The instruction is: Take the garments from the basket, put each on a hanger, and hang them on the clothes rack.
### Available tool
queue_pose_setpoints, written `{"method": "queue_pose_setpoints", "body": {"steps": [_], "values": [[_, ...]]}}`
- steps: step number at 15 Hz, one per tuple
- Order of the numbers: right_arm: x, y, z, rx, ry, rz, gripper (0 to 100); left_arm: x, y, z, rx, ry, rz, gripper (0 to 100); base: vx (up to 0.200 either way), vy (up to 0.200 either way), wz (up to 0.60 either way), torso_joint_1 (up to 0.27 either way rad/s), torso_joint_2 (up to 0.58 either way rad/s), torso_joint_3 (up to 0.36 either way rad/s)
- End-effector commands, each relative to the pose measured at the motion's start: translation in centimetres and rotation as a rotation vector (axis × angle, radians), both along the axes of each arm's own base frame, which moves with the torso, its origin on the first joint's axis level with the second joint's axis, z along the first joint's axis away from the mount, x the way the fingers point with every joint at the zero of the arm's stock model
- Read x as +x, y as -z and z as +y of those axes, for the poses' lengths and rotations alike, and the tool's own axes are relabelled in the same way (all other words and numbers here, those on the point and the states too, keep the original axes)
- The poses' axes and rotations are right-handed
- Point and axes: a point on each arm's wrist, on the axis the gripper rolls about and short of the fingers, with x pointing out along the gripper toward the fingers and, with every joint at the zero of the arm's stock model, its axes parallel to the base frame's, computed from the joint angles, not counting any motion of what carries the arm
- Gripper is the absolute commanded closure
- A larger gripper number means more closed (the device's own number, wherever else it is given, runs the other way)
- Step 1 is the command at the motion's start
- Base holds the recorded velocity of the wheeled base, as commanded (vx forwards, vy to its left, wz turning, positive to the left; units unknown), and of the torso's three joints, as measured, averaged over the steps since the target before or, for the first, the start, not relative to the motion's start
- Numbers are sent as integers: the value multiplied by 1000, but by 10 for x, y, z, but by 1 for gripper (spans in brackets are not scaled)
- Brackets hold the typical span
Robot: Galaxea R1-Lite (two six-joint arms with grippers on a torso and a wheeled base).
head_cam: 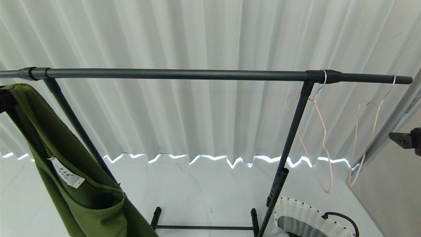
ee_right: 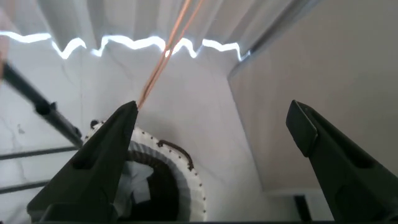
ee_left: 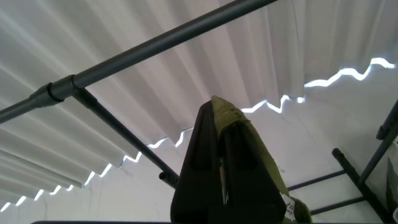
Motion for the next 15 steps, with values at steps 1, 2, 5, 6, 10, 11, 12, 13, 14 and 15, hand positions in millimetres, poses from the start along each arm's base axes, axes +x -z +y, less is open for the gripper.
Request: {"method": "queue_pose_setpoints", "body": {"steps": [1, 2, 5, 6, 10, 11, 12, 13, 14, 15], "values": [[40, 33, -2, 22, 55, 118, 0, 0, 1, 0, 1, -1, 2, 100, 0, 0, 0, 0, 0, 0], [47, 39, -2, 43, 69, 131, 0, 0, 1, 0, 1, -1, 2, 100, 0, 0, 0, 0, 0, 0], [63, 54, 0, 88, 97, 157, 0, 1, 2, -1, 5, -1, 9, 100, 0, 0, 0, 0, 0, 0], [66, 56, 0, 96, 103, 157, 0, 1, 3, 0, 5, -1, 11, 100, 0, 0, 0, 0, 0, 0], [68, 59, -3, 113, 126, 163, 0, 1, 5, 0, 7, -1, 15, 100, 0, 0, 0, 0, 0, 0], [68, 59, -5, 113, 132, 163, 0, 1, 5, 0, 8, -1, 16, 100, 0, 0, 0, 0, 0, 0], [68, 59, -5, 114, 134, 163, 0, 1, 5, 0, 8, -1, 16, 100, 0, 0, 0, 0, 0, 0], [68, 58, -6, 119, 138, 158, 0, 1, 5, 0, 7, -1, 16, 100, 0, 0, 0, 0, 0, 0], [69, 58, -5, 136, 139, 151, 0, 1, 6, 0, 7, -1, 18, 100, 0, 0, 0, 0, 0, 0], [69, 58, -5, 140, 138, 149, 0, 1, 6, 0, 7, -1, 18, 100, 0, 0, 0, 0, 0, 0]]}}
